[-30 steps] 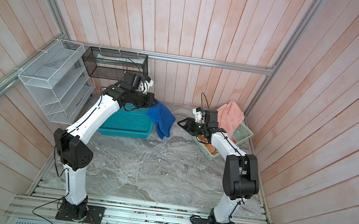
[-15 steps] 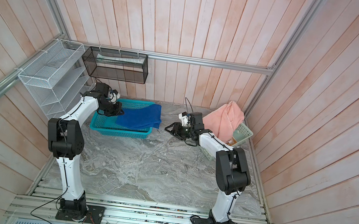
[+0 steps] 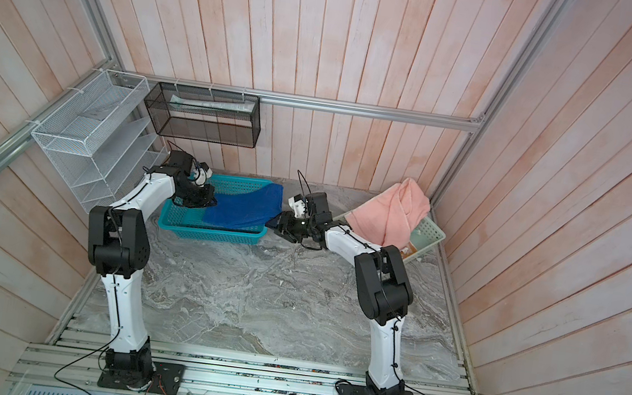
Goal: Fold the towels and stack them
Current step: 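Carry the blue towel into the teal basket with the left gripper while right steadies, then release the blue towel in the basket while the right gripper reaches to the pink towel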
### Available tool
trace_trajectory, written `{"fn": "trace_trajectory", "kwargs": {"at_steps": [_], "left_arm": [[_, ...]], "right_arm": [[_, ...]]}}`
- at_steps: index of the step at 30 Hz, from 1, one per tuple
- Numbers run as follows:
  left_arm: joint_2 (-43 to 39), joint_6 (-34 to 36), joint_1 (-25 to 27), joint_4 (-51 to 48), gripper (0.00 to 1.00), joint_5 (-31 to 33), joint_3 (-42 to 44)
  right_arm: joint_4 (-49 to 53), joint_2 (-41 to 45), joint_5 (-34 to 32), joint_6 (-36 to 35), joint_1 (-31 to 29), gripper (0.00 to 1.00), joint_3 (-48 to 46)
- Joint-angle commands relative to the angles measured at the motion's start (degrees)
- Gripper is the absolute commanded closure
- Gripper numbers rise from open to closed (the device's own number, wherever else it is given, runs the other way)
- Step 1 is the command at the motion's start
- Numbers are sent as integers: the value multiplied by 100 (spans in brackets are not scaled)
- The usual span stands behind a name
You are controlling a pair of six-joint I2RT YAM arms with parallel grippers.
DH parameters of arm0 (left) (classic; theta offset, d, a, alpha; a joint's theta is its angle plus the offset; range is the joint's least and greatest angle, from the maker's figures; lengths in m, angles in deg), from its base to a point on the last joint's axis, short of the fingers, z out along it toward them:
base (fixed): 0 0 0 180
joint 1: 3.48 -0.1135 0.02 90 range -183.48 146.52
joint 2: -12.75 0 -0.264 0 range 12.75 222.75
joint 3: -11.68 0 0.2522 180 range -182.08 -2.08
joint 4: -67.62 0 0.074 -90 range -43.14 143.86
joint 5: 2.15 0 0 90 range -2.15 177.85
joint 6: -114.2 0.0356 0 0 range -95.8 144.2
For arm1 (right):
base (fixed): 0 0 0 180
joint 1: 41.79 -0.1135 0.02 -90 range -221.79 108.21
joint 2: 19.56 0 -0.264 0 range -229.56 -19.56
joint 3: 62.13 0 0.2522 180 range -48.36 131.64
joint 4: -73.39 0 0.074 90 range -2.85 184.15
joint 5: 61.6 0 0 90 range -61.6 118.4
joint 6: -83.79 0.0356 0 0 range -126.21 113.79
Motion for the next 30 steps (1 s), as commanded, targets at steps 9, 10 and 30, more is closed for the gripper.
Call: {"fn": "trace_trajectory", "kwargs": {"at_steps": [9, 10, 30], "left_arm": [[-1, 366, -386, 197, 100, 71, 65], [42, 392, -394, 158, 100, 94, 28], [-1098, 123, -402, 577, 55, 1928, 301]], "right_arm": [[68, -591, 158, 170, -183, 48, 468], [73, -597, 148, 169, -181, 48, 484], [3105, 90, -1636, -2212, 842, 44, 2019]]}}
